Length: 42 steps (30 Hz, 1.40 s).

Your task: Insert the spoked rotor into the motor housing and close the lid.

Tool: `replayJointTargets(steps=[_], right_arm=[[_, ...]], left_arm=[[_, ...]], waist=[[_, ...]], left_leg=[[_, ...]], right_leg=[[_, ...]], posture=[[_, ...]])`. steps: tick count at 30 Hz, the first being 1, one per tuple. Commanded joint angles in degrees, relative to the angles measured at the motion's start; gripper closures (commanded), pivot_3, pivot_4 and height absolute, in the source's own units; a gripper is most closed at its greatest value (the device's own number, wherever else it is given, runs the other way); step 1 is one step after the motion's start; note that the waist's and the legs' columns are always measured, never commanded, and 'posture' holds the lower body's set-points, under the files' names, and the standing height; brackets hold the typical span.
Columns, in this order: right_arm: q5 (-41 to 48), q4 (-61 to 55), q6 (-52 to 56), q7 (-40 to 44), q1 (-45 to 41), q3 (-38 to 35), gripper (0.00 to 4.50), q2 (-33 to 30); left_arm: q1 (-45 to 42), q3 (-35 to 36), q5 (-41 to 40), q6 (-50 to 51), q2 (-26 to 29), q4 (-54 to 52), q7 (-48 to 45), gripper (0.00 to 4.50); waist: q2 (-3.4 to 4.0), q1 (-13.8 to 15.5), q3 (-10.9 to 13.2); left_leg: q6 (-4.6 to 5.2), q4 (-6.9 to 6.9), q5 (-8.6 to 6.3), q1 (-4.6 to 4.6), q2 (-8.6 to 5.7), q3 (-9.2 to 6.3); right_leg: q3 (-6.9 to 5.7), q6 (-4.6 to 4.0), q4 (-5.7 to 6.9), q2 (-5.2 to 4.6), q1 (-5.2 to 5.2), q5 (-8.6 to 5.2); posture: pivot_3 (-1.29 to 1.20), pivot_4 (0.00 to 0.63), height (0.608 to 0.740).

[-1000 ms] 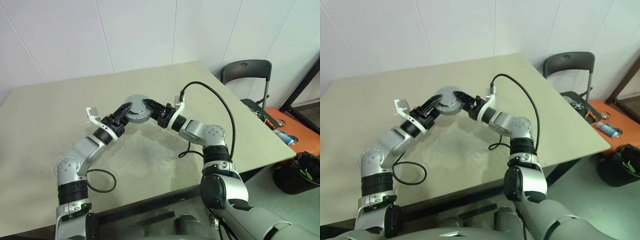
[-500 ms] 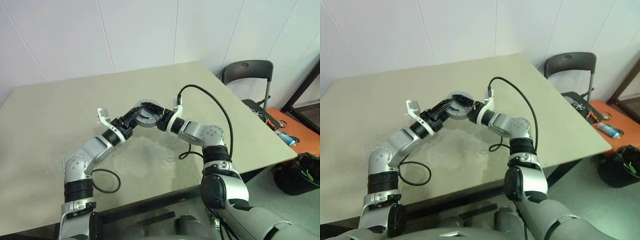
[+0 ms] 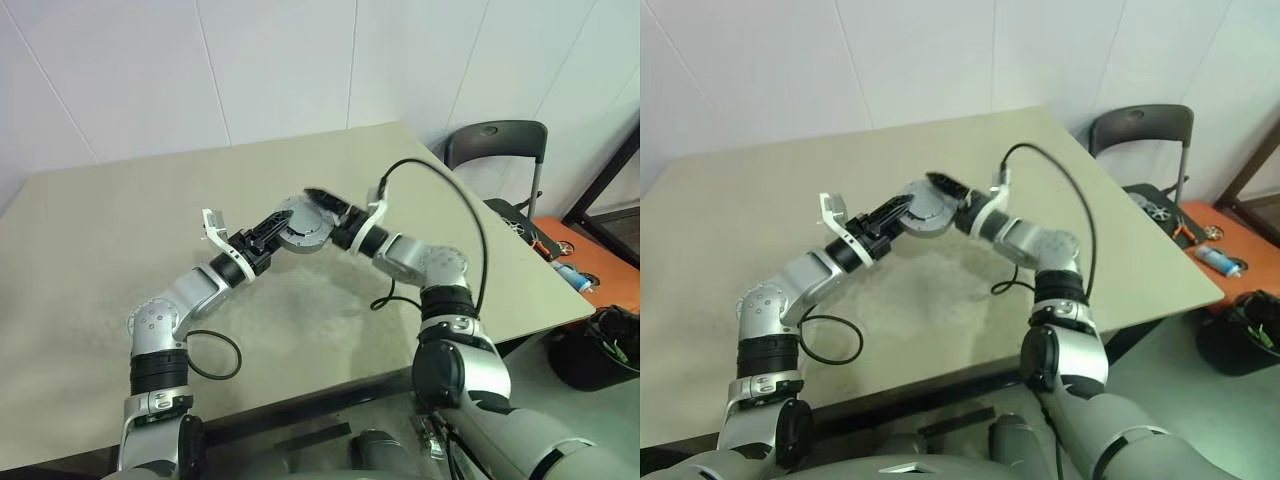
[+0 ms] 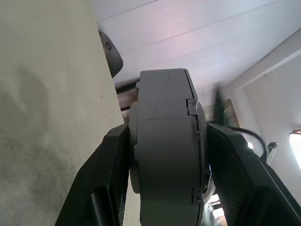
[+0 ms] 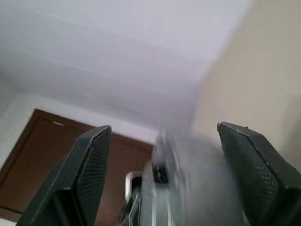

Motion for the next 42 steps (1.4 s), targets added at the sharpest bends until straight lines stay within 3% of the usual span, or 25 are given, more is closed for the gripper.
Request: replayJointTargets(steps=[1, 5, 13, 28, 34, 42], right_arm=[[1.9, -1.1, -1.7, 3.0, -3.0, -2.1, 0.76, -4.1], [0.3, 1.0, -2.6, 3.7, -2.0, -1.8, 0.76, -7.1], [-0.3, -2.0, -0.9, 1.4, 1.7, 0.3, 0.76, -4.8], [-2.1, -2.8, 1.1, -1.1, 3.6, 3.9, 0.76, -1.2], [-2.8, -2.2, 0.7, -1.1, 3.2, 4.2, 0.76, -0.9], [-3.4, -3.4, 0.6, -1.7, 4.6, 4.0, 0.76, -0.6]], left_arm=[[-2.2, 1.7, 0.0, -1.3, 0.6, -1.7, -1.4, 2.3], [-2.7, 3.4, 0.7, -2.7, 1.4, -1.4, -1.6, 2.3], [0.1, 8.8, 1.3, -4.2, 7.5, -2.9, -2.1, 2.3], [9.1, 20.9, 18.7, -13.5, 25.9, 12.0, -13.6, 2.3], [9.0, 19.5, 27.9, -17.5, 29.4, 19.9, -20.4, 2.3], [6.6, 14.7, 42.1, -25.8, 31.7, 38.9, -30.5, 2.3]], waist=[[0.01, -0.1, 0.0], [0.01, -0.3, 0.0], [0.02, -0.3, 0.0], [-0.01, -0.2, 0.0], [-0.01, -0.3, 0.0], [-0.07, -0.4, -0.1]], left_leg=[[0.01, -0.01, 0.0, 0.0, 0.0, 0.02], [0.01, -0.03, -0.01, 0.0, 0.02, 0.04], [-0.02, -0.03, 0.01, 0.05, 0.11, 0.12], [-0.01, -0.04, 0.0, 0.02, 0.03, 0.05], [0.0, -0.05, 0.0, 0.02, 0.03, 0.05], [0.02, -0.07, -0.01, 0.08, 0.05, 0.05]], right_leg=[[0.0, 0.0, 0.0, 0.0, 0.0, 0.0], [0.02, 0.0, -0.02, -0.02, 0.0, 0.0], [0.08, -0.04, 0.05, 0.0, -0.03, 0.02], [-0.02, -0.04, 0.02, 0.03, -0.05, 0.02], [-0.04, -0.04, 0.02, 0.02, -0.05, 0.02], [-0.05, -0.04, 0.07, -0.03, -0.03, 0.02]], posture=[[0.0, 0.0, 0.74], [0.0, 0.0, 0.74], [0.0, 0.0, 0.74], [0.0, 0.0, 0.74], [0.0, 0.0, 0.74], [0.0, 0.0, 0.74]])
